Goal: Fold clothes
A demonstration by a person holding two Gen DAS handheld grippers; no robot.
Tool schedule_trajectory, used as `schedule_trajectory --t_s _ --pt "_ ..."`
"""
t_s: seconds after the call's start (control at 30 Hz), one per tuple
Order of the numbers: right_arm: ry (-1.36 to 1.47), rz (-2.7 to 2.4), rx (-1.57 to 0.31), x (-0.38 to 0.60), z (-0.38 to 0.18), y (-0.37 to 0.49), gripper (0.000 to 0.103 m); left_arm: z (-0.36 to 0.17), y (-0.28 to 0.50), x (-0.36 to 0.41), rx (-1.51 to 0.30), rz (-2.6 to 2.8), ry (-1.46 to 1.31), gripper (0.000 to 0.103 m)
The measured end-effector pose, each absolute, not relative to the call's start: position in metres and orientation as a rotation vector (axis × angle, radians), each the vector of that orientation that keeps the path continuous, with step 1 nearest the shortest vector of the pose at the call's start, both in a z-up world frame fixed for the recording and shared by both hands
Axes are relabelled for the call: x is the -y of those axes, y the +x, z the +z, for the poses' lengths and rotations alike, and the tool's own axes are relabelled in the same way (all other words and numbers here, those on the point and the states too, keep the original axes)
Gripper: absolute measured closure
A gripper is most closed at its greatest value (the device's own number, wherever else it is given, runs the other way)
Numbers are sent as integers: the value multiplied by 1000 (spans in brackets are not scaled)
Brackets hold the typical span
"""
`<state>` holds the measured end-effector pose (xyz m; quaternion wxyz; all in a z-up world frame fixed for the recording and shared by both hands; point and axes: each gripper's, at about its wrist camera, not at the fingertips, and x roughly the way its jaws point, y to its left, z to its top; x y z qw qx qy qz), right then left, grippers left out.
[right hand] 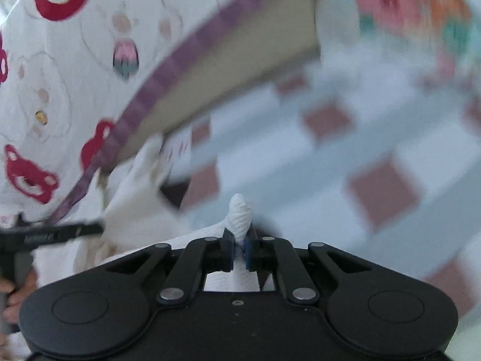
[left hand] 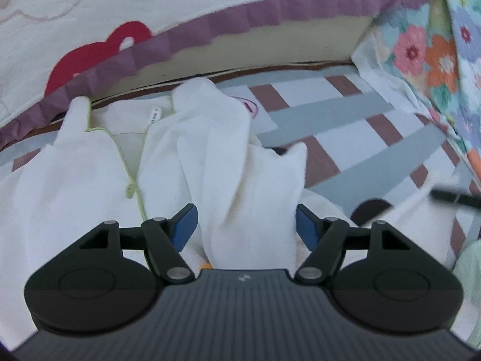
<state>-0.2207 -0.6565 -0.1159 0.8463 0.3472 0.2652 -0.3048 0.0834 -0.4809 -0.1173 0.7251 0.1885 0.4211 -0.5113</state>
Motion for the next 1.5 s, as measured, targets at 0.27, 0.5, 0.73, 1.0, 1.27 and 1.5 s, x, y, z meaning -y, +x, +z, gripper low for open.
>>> schedule_trajectory --t_s 0.27,0.5,0.73,1.0,1.27,1.5 --pt "453 -903 -570 737 -45 -228 94 -115 80 499 -894 -1133 389 33" --pt "251 -1121 -566 802 -5 -245 95 -112 74 517 -846 -1131 391 33" --pt "210 -1300 -491 843 -18 -273 70 -124 71 529 -865 -1125 401 33" --pt "591 -1268 -723 840 -111 -290 59 -160 33 538 -879 -1198 567 33" --pt "766 -1105 -706 822 -135 -292 55 -170 -11 542 -831 -1338 673 26" --pt "877 -957 -651 814 -134 -262 54 -172 6 534 -821 -1308 635 25"
